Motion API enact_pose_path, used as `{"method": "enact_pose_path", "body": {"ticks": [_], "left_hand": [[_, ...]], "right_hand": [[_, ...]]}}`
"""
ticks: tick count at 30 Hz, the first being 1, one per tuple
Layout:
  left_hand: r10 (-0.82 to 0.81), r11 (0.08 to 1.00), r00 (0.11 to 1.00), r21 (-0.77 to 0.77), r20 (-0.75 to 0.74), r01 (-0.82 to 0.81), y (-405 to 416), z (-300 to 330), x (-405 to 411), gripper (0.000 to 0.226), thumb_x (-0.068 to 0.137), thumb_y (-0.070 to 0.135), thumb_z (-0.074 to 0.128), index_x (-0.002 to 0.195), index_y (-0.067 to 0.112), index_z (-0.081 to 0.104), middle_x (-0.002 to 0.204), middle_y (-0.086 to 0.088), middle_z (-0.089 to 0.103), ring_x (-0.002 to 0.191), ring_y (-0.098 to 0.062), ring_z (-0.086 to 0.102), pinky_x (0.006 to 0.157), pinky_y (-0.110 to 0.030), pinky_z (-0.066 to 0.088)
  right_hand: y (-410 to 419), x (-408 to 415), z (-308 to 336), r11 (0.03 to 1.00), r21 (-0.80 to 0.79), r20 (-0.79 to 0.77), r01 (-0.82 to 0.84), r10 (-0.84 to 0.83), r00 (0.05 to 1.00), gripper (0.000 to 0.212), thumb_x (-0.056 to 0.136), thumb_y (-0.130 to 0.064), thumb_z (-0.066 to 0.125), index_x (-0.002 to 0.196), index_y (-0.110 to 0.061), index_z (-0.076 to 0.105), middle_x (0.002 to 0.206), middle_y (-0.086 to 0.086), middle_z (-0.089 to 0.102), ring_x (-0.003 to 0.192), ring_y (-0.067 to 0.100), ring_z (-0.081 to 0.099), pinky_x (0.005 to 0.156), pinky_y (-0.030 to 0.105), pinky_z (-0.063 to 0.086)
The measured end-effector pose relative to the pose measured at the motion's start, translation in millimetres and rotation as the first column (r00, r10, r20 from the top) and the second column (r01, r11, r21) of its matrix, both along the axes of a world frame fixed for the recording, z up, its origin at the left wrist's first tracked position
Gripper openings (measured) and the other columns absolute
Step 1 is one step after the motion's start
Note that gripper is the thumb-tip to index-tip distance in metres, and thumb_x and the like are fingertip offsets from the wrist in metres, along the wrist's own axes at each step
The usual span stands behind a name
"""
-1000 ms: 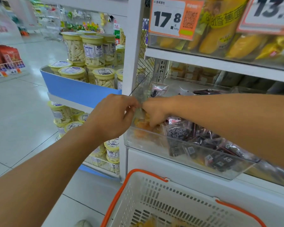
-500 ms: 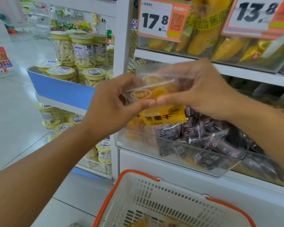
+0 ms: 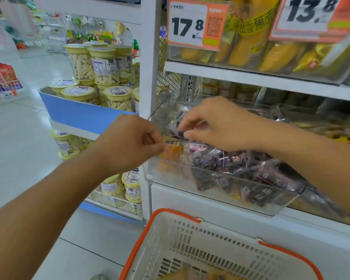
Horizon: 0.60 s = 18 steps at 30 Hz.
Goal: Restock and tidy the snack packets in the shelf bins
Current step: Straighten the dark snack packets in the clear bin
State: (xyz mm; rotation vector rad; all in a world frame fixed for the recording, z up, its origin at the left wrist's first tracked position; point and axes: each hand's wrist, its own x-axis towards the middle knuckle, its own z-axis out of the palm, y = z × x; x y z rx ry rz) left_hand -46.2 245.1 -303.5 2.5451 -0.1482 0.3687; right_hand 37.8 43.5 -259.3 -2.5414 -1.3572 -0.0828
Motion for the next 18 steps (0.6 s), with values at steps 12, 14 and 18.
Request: {"method": "enact_pose_path", "body": {"ticks": [12, 14, 18], "left_hand": [[0.105, 0.959, 0.991, 0.274, -0.086, -0.078, 9.6, -25.4, 17.6, 0.037, 0.081, 0.057, 0.071, 0.11, 0.034, 0.069, 0.111, 0.011, 0.069, 0.085, -0.011, 0.06, 0.08, -0.029, 0.048], [0.102, 0.961, 0.991, 0.267, -0.084, -0.076, 12.1, -23.2, 18.9, 0.041, 0.078, 0.057, 0.073, 0.11, 0.032, 0.07, 0.113, 0.014, 0.069, 0.078, -0.006, 0.054, 0.078, -0.027, 0.046], [0.084, 0.969, 0.987, 0.244, -0.136, -0.049, 11.9, -19.2, 18.2, 0.061, 0.068, 0.064, 0.077, 0.118, 0.03, 0.068, 0.113, 0.015, 0.068, 0.079, -0.002, 0.055, 0.079, -0.023, 0.045]], "right_hand": [[111.9, 92.7, -83.2, 0.7, -0.712, -0.046, 0.058, -0.129, 0.991, 0.042, 0.08, -0.058, 0.075, 0.074, -0.022, 0.055, 0.076, -0.006, 0.056, 0.066, 0.011, 0.052, 0.069, 0.028, 0.047], [109.3, 98.2, -77.6, 0.719, -0.692, -0.044, 0.066, -0.133, 0.99, 0.042, 0.075, -0.056, 0.081, 0.079, -0.02, 0.059, 0.079, -0.006, 0.059, 0.068, 0.011, 0.055, 0.062, 0.025, 0.046], [88.8, 106.5, -57.7, 0.739, -0.673, -0.118, 0.035, -0.153, 0.981, 0.063, 0.074, -0.05, 0.083, 0.126, -0.018, 0.066, 0.115, -0.004, 0.065, 0.107, 0.019, 0.06, 0.095, 0.032, 0.048]]}}
